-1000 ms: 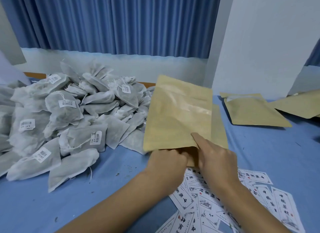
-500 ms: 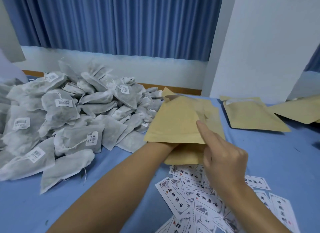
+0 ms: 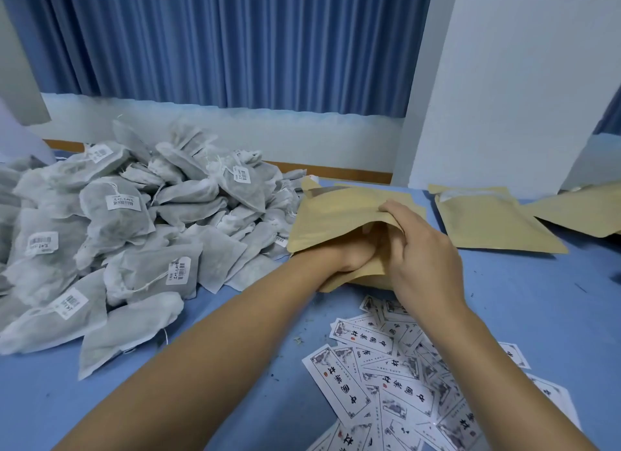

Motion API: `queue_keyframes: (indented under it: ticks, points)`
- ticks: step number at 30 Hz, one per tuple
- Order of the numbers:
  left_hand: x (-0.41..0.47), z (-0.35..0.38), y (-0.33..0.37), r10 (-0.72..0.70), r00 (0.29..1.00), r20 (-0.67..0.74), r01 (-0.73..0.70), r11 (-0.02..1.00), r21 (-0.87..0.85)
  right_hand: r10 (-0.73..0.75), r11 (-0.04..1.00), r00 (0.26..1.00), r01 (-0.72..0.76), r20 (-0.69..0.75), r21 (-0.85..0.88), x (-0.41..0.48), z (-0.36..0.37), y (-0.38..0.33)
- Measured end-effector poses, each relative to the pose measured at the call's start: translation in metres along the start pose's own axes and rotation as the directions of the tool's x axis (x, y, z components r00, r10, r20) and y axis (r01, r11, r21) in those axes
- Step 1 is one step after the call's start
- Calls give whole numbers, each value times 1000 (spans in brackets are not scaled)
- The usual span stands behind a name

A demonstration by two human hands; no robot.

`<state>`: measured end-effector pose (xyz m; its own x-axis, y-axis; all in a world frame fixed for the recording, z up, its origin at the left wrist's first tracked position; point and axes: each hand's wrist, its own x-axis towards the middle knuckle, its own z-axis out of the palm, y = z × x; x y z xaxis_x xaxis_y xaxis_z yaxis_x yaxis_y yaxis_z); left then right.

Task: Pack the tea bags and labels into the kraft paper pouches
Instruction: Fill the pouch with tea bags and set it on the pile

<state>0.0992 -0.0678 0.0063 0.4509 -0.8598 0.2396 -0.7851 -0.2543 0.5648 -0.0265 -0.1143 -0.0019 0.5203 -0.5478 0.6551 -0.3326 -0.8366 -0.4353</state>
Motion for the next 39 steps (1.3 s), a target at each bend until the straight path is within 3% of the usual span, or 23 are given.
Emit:
queue_keyframes:
  ticks: [2, 4, 6, 9, 12, 14, 17, 21, 29, 33, 39]
  points:
    - [-8, 0, 2, 30, 999, -10, -30, 999, 15, 50, 999, 998, -49, 44, -7, 2, 0, 4]
    - [-27, 2, 6, 101, 992, 78, -98, 994, -40, 95, 995, 990, -94, 102, -21, 4, -1, 8]
    - [-53, 9, 4, 156, 980, 126, -158, 987, 10, 132, 991, 984, -128, 122, -37, 5, -2, 10]
    - [-89, 25, -8, 274, 959, 74, -283, 927, 245, 159, 987, 976, -153, 149, -49, 4, -2, 10]
    - [-112, 29, -19, 388, 921, -36, -373, 903, 213, 128, 989, 974, -112, 189, -94, 3, 0, 8]
    - [-115, 29, -32, 393, 919, -32, -384, 911, 149, 92, 989, 963, -59, 253, -134, 1, 1, 6]
    - [-114, 24, -45, 370, 917, 150, -377, 926, 20, 65, 981, 929, 8, 363, -195, -3, 3, 2]
    - [-114, 22, -51, 277, 908, 316, -287, 958, -14, 41, 967, 919, 63, 393, -249, -9, 5, -2]
    - [-116, 30, -47, 213, 957, 197, -208, 977, -47, 43, 959, 921, 70, 386, -274, -8, 4, -1]
    - [-115, 35, -46, 254, 934, 251, -277, 959, 60, 48, 961, 921, 63, 385, -271, -7, 4, 2]
    - [-117, 37, -40, 369, 911, 187, -408, 875, 261, 39, 952, 929, 78, 368, -297, -5, 7, 7]
